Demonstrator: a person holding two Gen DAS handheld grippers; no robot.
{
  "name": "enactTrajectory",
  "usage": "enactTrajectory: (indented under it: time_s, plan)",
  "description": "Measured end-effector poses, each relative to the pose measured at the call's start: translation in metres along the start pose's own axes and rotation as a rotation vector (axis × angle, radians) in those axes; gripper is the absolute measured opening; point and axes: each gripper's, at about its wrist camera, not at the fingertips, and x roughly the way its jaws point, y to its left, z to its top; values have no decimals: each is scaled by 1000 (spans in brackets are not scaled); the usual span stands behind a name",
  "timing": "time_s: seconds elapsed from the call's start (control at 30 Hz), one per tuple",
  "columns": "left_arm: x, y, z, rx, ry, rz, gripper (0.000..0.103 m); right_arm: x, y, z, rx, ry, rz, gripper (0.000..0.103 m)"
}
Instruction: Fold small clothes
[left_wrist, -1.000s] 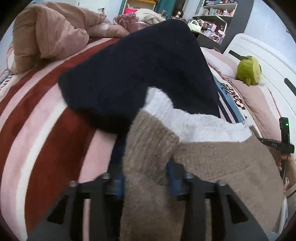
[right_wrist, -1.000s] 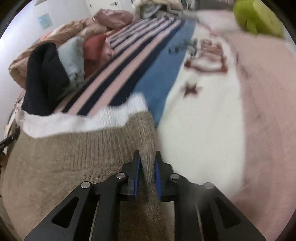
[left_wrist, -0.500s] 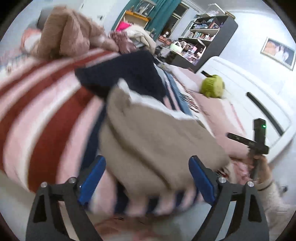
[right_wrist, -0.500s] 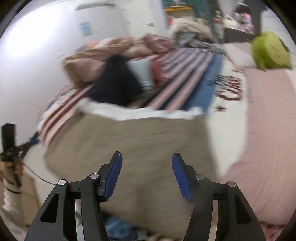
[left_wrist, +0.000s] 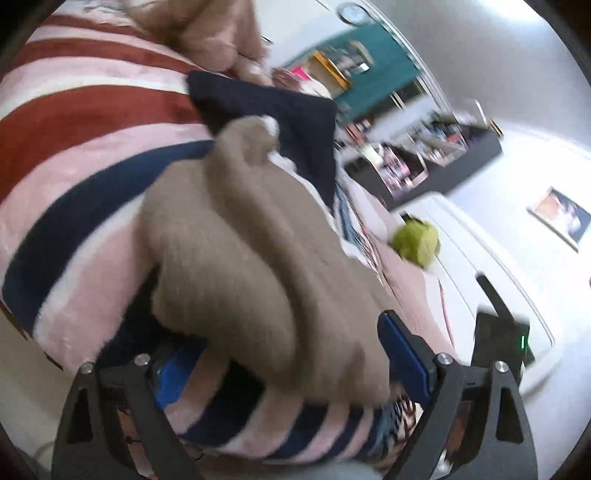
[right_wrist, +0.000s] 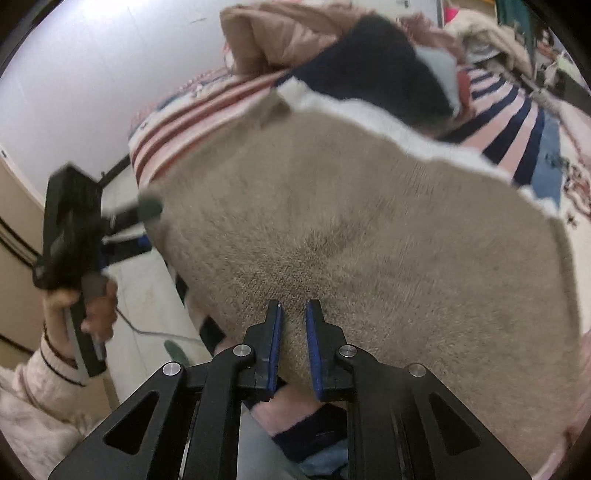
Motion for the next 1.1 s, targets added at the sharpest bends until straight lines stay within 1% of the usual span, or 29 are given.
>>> enactTrajectory:
  time_s: [0.03,0.07,0.1,0.13,0.2,0.27,0.3,0.37,0.43,0.5,0.53,0.6,0.67,0.73,0.8,0.83,0.87,0.9,0.93,0.97,1.0,1.03,1.07,1.1]
  plan:
    - [1,2,0,-15,-20,4,87,2,1,-4,9,-3,12,9]
    - [4,3,0,-24,-30,13,75,3,1,-6,8,-11,13,9]
    - [8,3,3,-19,-32,33,52,2,2,-6,-1,-15,9,9]
    - [12,-1,6,4,-30,62,45,1,1,-5,0,-14,11,9]
    - [16,-8,13,59,-18,67,32,-2,-1,-3,23,-14,28,9]
    - [14,-22,17,128,-28,66,28,-9,-6,-1,45,-22,54,9]
    - [13,-28,16,167,-36,66,27,-15,-9,-1,60,-36,69,9]
    - [8,-53,20,273,-51,64,26,-29,-16,-2,84,-76,87,11]
    - [6,-74,23,349,-52,52,26,-47,-27,-7,100,-133,84,16]
    - [8,-103,25,426,-48,13,26,-66,-45,-18,140,-191,69,17]
    - [8,-117,24,460,-50,7,26,-76,-55,-24,166,-216,59,17]
    - [16,-148,23,535,-43,-18,25,-97,-78,-45,234,-274,31,17]
    - [29,-181,15,608,-17,-65,24,-116,-100,-67,298,-326,7,17]
    - [50,-215,-5,711,23,-104,24,-133,-122,-92,367,-373,-21,19]
    - [79,-246,-29,827,77,-130,24,-148,-138,-112,417,-407,-53,19]
    - [99,-261,-49,898,123,-150,24,-154,-145,-121,435,-416,-62,19]
    - [117,-269,-63,938,191,-162,25,-159,-151,-131,452,-421,-70,19]
    - [137,-275,-78,964,279,-172,26,-162,-156,-139,468,-424,-82,19]
    - [161,-279,-98,994,391,-177,27,-164,-159,-145,481,-425,-92,19]
    - [176,-279,-112,1027,461,-171,29,-166,-163,-152,493,-427,-100,19]
    - [184,-280,-123,1064,495,-159,30,-168,-166,-159,508,-429,-102,19]
    - [188,-282,-131,1101,507,-146,32,-168,-168,-163,519,-433,-101,19]
    - [186,-284,-133,1112,520,-154,40,-169,-170,-168,532,-436,-95,19]
    - [182,-285,-131,1098,532,-178,55,-170,-172,-170,541,-442,-93,20]
